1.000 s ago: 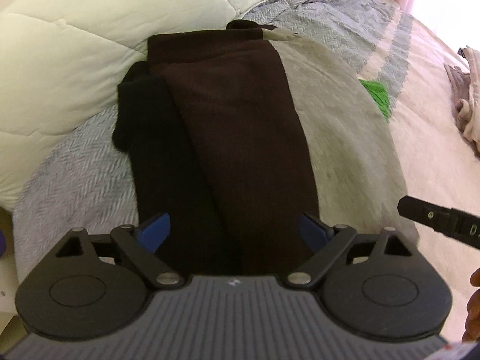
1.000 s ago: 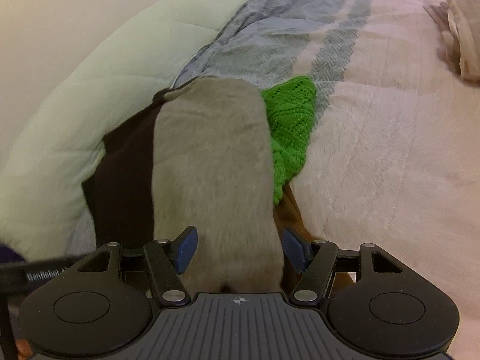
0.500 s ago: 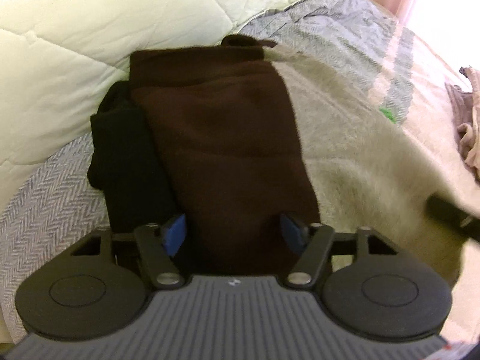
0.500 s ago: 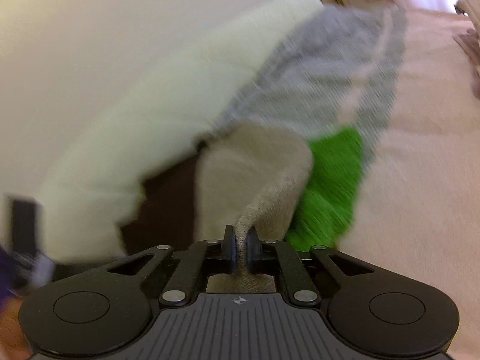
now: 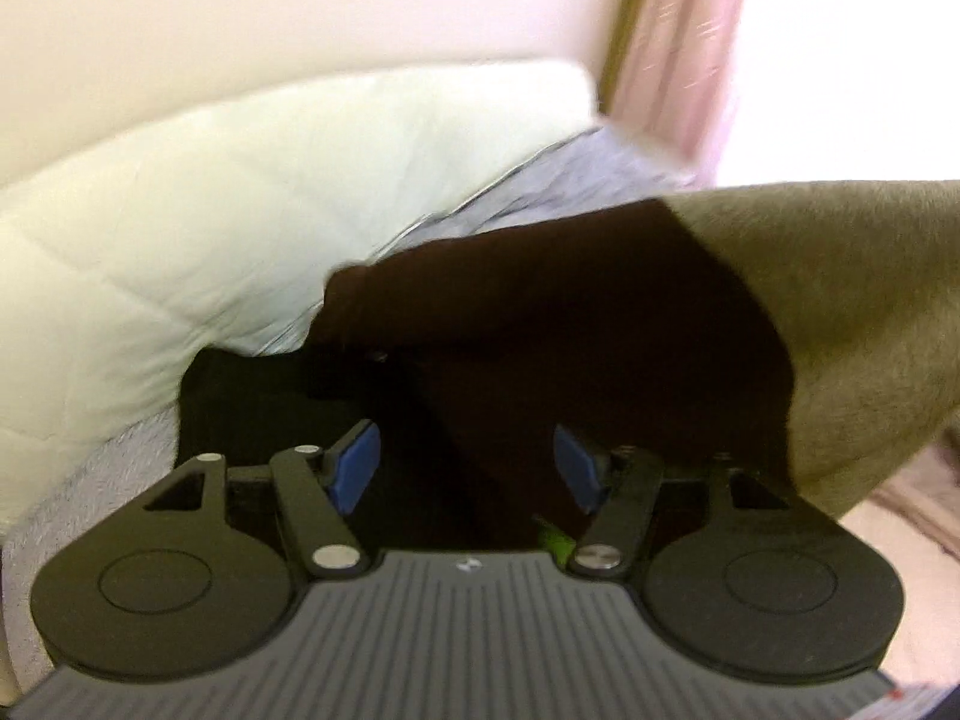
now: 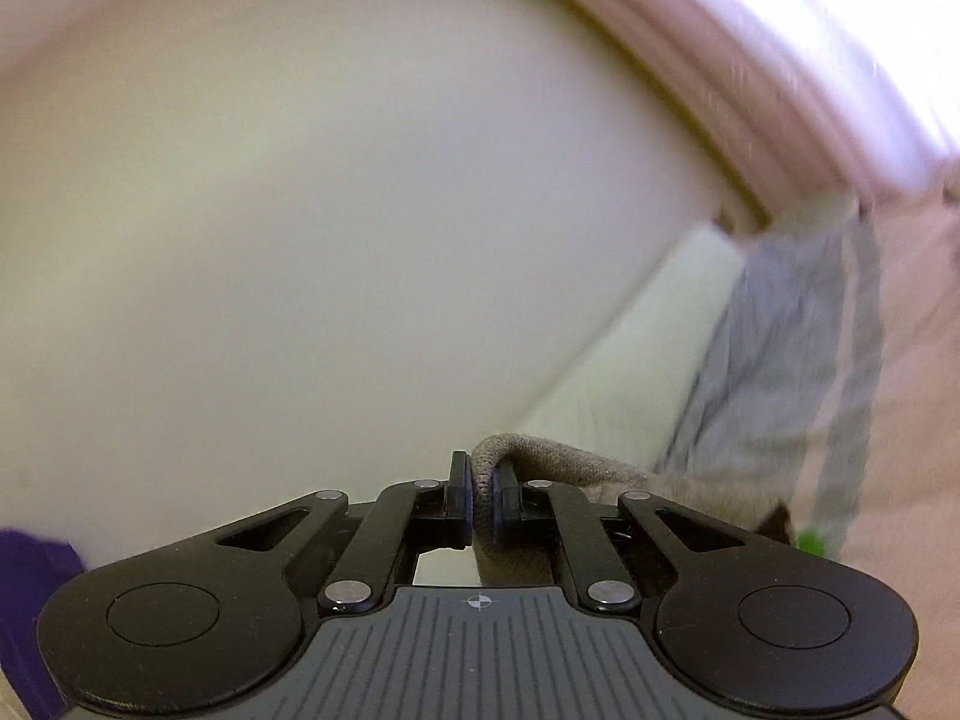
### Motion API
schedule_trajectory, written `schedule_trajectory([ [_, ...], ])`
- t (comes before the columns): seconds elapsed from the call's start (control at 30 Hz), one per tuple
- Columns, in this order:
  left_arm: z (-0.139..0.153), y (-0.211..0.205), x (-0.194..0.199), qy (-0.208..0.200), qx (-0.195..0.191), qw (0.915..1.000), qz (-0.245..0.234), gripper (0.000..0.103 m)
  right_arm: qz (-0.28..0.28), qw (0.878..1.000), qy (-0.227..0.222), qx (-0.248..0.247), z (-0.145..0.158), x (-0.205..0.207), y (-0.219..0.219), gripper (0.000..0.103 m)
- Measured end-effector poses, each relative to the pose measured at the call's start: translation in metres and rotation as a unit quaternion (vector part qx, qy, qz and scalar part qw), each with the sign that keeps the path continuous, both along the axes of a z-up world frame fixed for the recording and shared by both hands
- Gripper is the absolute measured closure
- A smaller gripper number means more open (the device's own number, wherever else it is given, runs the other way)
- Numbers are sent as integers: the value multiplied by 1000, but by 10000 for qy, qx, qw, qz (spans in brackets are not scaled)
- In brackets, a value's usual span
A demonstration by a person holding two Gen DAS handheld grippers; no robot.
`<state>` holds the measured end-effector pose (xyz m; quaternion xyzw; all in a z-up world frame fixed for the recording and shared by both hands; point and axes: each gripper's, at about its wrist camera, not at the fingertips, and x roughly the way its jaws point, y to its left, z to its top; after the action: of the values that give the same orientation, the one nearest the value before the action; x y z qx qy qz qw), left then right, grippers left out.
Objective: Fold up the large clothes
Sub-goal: 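Lift the sweater with the right gripper and drop it on open bed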
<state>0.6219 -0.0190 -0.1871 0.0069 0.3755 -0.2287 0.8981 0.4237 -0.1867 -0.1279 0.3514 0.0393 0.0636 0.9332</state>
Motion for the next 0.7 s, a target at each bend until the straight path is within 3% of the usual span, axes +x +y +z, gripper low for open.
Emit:
schedule_trajectory([
  [0.2, 58, -38, -84, -239, -224, 9965, -769, 43, -841, 9945, -561, -261, 83, -115, -38, 101],
  [0.43, 100, -102, -213, -236, -285, 9792, -1994, 41, -2016, 9742, -601, -822, 162, -268, -79, 100],
  [0.5, 107, -121, -254, -169, -329, 9720, -2321, 38, -2296, 9679, -151, -1014, 180, -307, -89, 99],
  [0.6, 107, -145, -316, -66, -253, 9624, -2703, 34, -2366, 9510, 1490, -1319, 189, -348, -106, 87],
  [0.67, 103, -158, -357, 13, -149, 9551, -2958, 34, -2481, 9376, 2016, -1370, 178, -388, -110, 59],
  [0.7, 101, -162, -378, 66, -110, 9511, -3086, 33, -2505, 9334, 2195, -1336, 171, -411, -110, 56],
])
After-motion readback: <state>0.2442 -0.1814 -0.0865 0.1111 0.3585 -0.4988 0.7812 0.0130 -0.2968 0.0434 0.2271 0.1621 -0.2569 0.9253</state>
